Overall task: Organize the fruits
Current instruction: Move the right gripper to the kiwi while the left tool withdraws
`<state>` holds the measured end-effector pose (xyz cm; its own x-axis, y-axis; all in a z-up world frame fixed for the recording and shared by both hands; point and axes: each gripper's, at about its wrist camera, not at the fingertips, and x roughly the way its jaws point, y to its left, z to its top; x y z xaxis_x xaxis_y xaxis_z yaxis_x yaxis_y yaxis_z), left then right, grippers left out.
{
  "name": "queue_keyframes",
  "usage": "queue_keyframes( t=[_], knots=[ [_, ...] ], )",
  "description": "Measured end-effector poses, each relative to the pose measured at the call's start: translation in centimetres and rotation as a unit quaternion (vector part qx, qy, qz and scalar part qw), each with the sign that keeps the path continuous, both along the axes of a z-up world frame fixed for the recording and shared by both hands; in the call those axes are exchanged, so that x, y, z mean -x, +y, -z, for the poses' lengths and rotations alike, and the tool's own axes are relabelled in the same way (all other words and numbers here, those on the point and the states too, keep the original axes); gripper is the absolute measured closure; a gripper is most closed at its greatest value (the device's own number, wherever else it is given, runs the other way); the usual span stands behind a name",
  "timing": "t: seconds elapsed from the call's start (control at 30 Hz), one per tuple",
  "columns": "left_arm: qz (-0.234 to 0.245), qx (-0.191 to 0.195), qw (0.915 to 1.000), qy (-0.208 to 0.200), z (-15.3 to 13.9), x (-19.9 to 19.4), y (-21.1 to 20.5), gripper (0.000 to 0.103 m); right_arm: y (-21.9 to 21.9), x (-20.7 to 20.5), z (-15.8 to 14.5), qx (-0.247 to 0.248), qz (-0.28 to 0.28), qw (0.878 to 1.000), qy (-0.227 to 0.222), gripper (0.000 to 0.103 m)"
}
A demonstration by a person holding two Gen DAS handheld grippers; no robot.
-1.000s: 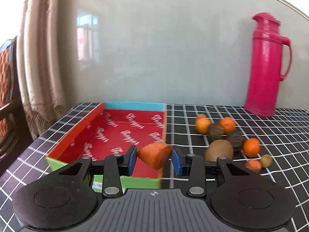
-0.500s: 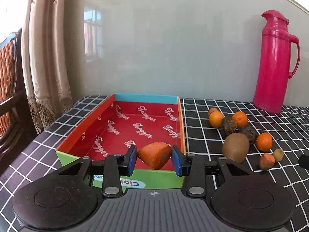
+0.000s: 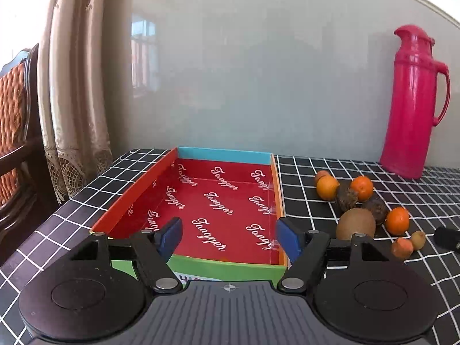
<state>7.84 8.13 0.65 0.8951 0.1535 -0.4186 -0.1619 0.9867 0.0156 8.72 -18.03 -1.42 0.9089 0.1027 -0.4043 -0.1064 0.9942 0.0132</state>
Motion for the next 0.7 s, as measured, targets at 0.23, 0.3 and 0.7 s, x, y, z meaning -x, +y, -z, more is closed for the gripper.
queue_keyframes(
  t=[0.23, 0.3, 0.7],
  knots=[
    [-0.009, -0.009, 0.9998, -0.015, -0.6, 2.0, 0.5, 0.020, 0.4, 0.1, -0.4, 0.008, -0.010, 1.000, -0.007, 0.000],
    [-0.011, -0.009, 0.9998, -0.016, -0.7, 2.2, 0.8, 0.019, 0.6, 0.2, -0.7, 0.007, -0.014, 1.000, -0.011, 0.000],
    [-0.054, -0.008, 0.9982, -0.024, -0.4, 3.8, 4.6, 0.018, 4.7, -0.9, -1.1, 0.037, -0.044, 0.998, -0.024, 0.000]
  ],
)
